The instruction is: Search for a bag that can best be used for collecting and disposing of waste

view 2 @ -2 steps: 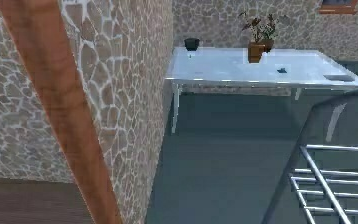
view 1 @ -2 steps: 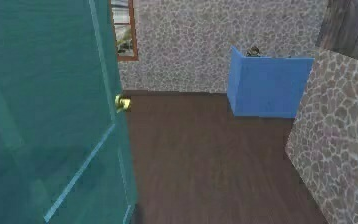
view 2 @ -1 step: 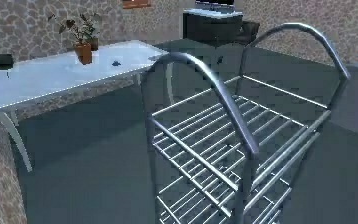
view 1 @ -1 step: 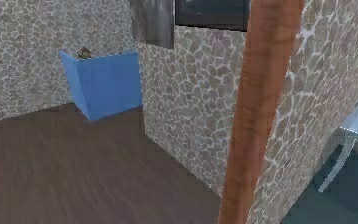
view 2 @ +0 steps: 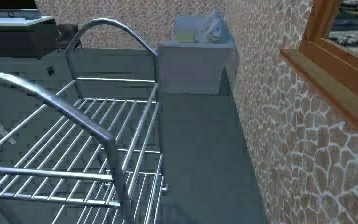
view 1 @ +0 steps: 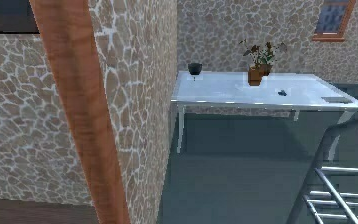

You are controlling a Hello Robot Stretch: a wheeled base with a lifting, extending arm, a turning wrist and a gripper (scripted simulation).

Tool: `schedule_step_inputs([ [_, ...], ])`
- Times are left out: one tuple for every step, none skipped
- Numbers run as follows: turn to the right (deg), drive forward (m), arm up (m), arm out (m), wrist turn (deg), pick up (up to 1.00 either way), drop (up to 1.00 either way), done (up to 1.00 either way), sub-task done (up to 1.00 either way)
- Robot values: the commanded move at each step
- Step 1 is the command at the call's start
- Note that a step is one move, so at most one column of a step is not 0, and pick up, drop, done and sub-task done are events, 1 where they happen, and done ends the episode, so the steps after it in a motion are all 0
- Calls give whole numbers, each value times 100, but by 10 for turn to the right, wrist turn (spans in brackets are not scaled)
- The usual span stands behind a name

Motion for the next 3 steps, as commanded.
schedule_step_inputs([
  [120, 0, 0, 0, 0, 0, 0, 0, 0],
  [0, 25, 0, 0, 0, 0, 0, 0, 0],
  [270, 0, 0, 0, 0, 0, 0, 0, 0],
])
